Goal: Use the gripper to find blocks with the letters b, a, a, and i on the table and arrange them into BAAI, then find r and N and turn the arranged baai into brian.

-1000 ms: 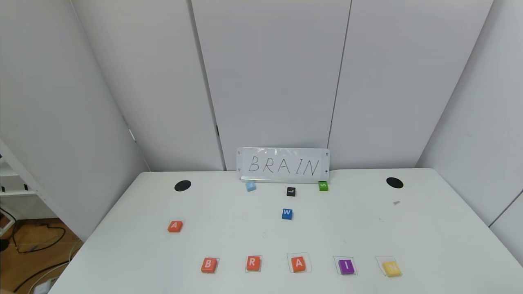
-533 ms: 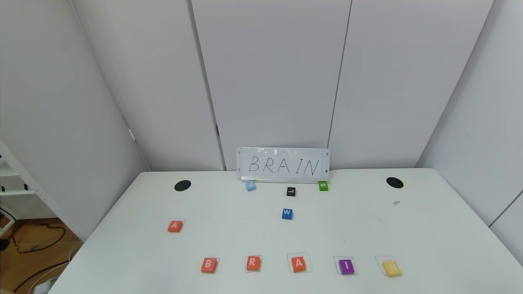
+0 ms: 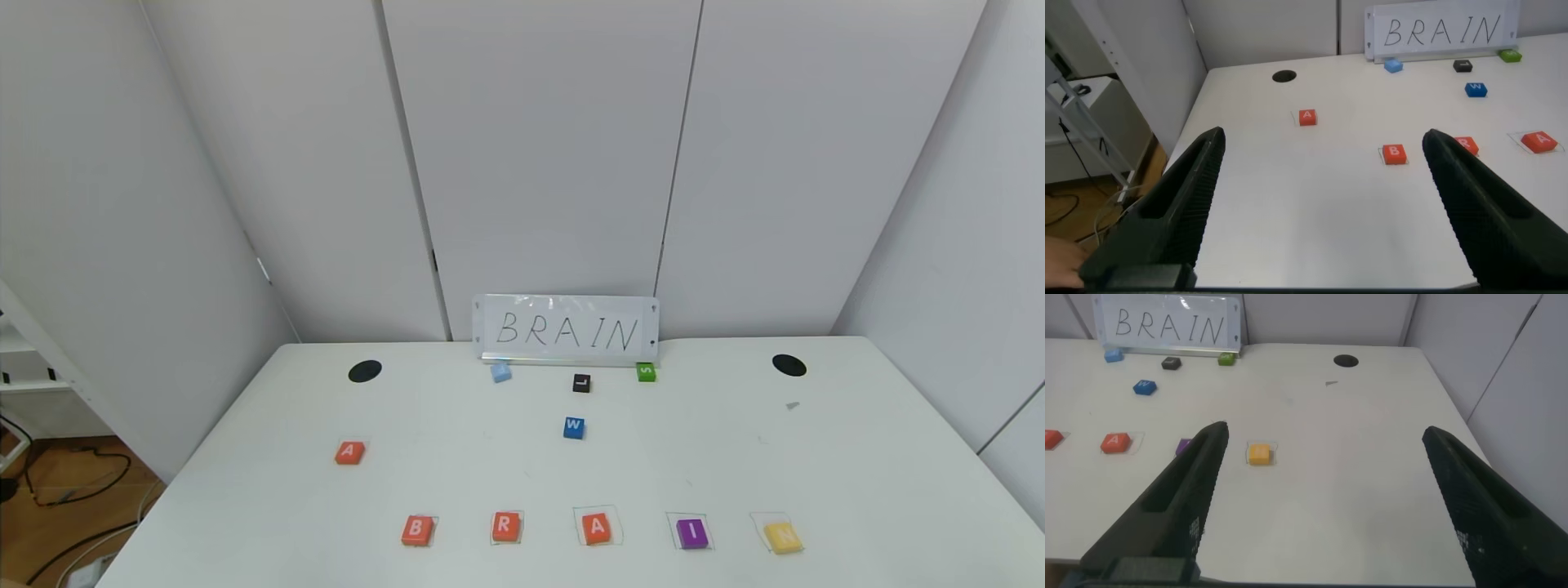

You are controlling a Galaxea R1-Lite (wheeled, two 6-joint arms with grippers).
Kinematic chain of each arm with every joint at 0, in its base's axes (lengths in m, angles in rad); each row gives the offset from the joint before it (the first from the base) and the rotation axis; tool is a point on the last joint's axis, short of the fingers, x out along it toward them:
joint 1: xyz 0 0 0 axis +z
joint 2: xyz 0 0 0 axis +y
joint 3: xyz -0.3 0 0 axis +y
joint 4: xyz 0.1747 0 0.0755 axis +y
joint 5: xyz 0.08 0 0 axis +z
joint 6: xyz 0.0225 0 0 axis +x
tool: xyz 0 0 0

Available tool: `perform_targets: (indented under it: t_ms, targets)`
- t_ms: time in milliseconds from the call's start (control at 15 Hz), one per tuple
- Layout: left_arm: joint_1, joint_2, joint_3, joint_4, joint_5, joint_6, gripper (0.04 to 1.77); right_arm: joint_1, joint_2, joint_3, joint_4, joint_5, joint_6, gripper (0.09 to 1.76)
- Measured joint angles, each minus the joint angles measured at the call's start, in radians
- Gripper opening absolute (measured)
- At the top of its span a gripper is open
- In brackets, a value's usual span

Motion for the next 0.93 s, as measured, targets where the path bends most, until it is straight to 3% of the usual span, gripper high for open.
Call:
perform_targets:
  t_ms: [933]
  targets:
    - [0.0,0.0,0.004,0.029,0.004,-0.048,1.72,0.0,0.0,0.004,0.007,0.001,-0.004,1.71]
